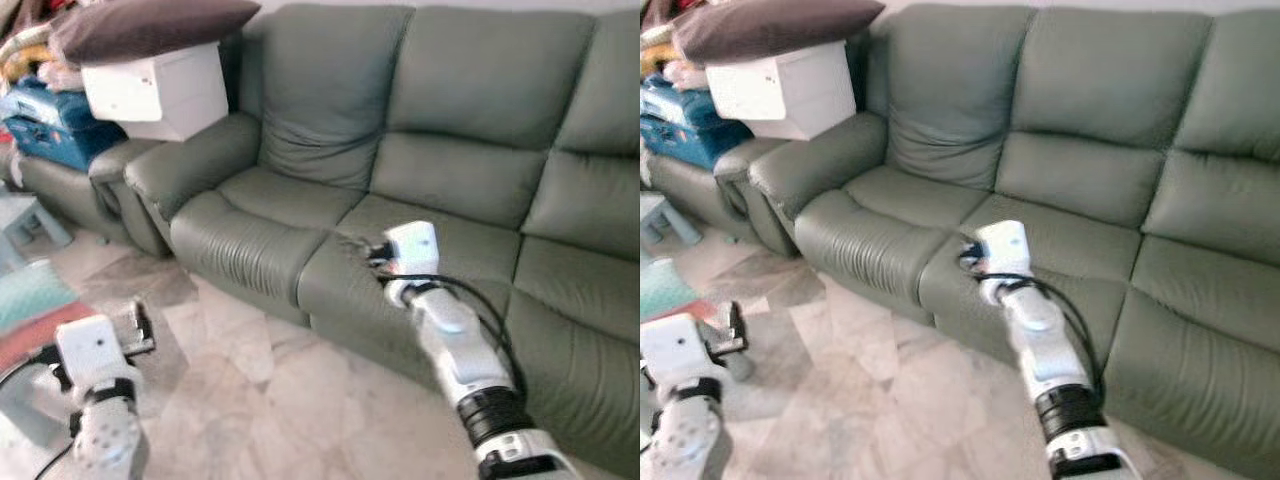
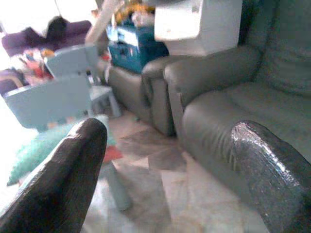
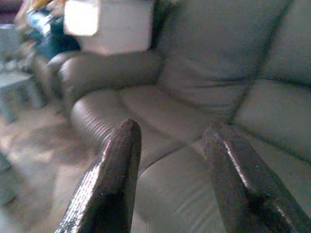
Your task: Move the pillow to the sofa
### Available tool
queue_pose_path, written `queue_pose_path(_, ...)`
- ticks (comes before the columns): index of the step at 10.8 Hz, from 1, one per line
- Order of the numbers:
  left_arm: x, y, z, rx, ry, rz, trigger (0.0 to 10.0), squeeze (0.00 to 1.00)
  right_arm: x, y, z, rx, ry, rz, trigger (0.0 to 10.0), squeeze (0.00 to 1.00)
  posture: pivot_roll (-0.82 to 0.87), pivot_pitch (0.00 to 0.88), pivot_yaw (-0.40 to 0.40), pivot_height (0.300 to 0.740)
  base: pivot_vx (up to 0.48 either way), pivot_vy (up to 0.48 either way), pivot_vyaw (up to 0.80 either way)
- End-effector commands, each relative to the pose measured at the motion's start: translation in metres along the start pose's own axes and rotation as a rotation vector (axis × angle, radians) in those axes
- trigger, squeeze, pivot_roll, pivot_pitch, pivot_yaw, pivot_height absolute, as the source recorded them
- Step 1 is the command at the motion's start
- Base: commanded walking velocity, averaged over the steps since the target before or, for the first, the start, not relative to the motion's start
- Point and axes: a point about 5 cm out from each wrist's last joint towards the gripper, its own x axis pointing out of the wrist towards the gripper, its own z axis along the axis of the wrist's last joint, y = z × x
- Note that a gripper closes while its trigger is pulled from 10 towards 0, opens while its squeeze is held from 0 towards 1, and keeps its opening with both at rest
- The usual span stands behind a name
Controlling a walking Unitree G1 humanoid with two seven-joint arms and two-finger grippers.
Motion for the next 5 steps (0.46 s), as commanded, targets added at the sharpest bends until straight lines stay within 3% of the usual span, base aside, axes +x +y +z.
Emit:
queue_pose_path(1, 0.002, 0.001, -0.001, -0.004, -0.001, 0.003, 10.0, 0.0, -0.002, 0.022, -0.021, -0.039, 0.102, 0.127, 10.0, 0.0, -0.11, 0.0, 0.034, 0.74, 0.0, 0.0, 0.0)
queue_pose_path(2, 0.002, -0.001, -0.002, -0.007, 0.003, -0.009, 10.0, 0.0, -0.021, 0.044, -0.065, -0.216, 0.274, 0.303, 10.0, 0.0, -0.1, 0.0, 0.034, 0.74, 0.0, 0.0, 0.0)
queue_pose_path(3, 0.004, -0.003, -0.001, -0.004, -0.003, -0.019, 10.0, 0.0, -0.024, 0.046, -0.071, -0.173, 0.3, 0.317, 10.0, 0.0, -0.09, 0.0, 0.037, 0.74, 0.0, 0.0, 0.0)
queue_pose_path(5, 0.008, -0.002, 0.003, 0.005, -0.017, -0.027, 10.0, 0.0, -0.018, 0.04, -0.073, -0.366, 0.33, 0.293, 10.0, 0.0, -0.08, 0.0, 0.049, 0.74, 0.0, 0.0, 0.0)
